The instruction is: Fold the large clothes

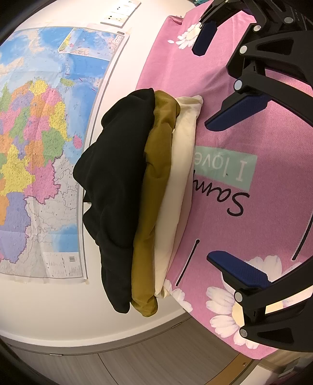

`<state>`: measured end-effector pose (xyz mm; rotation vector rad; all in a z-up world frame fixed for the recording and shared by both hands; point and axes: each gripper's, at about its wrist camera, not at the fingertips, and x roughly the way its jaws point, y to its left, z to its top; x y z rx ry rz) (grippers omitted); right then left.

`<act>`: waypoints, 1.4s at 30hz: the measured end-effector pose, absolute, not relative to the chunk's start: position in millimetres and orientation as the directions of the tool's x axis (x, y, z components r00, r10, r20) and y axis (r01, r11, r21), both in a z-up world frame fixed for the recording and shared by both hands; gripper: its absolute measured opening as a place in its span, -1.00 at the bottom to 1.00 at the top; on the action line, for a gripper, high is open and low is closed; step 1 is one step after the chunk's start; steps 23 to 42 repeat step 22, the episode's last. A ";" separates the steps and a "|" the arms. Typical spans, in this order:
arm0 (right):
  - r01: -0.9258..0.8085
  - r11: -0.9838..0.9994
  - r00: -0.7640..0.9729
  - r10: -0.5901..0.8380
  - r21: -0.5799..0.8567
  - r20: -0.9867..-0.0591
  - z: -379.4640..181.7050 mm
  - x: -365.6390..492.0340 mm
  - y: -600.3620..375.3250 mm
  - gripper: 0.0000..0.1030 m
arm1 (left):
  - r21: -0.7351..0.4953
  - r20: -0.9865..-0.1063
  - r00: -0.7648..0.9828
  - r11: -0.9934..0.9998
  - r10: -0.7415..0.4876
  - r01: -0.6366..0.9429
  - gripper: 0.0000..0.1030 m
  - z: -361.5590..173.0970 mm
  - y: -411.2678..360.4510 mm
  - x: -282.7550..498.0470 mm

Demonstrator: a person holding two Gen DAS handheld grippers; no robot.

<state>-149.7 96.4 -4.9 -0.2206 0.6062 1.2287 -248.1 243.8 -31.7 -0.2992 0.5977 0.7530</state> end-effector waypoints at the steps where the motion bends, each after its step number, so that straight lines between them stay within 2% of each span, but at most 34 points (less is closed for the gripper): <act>1: -0.927 0.338 0.202 0.813 0.160 -0.546 -5.1 -149.6 96.6 0.89 | -0.042 -0.605 0.574 0.698 0.551 -0.715 0.87 -31.8 243.5 -248.0; 13: -0.913 0.369 0.218 0.804 0.176 -0.554 -10.4 -144.8 88.4 0.89 | -0.033 -0.597 0.603 0.735 0.529 -0.677 0.86 -33.5 232.0 -237.1; 22: -0.896 0.400 0.240 0.804 0.196 -0.544 -12.0 -135.9 69.2 0.89 | -0.080 -0.657 0.590 0.735 0.469 -0.673 0.86 -40.6 225.8 -224.8; 42: -0.896 0.400 0.240 0.804 0.196 -0.544 -12.0 -135.9 69.2 0.89 | -0.080 -0.657 0.590 0.735 0.469 -0.673 0.86 -40.6 225.8 -224.8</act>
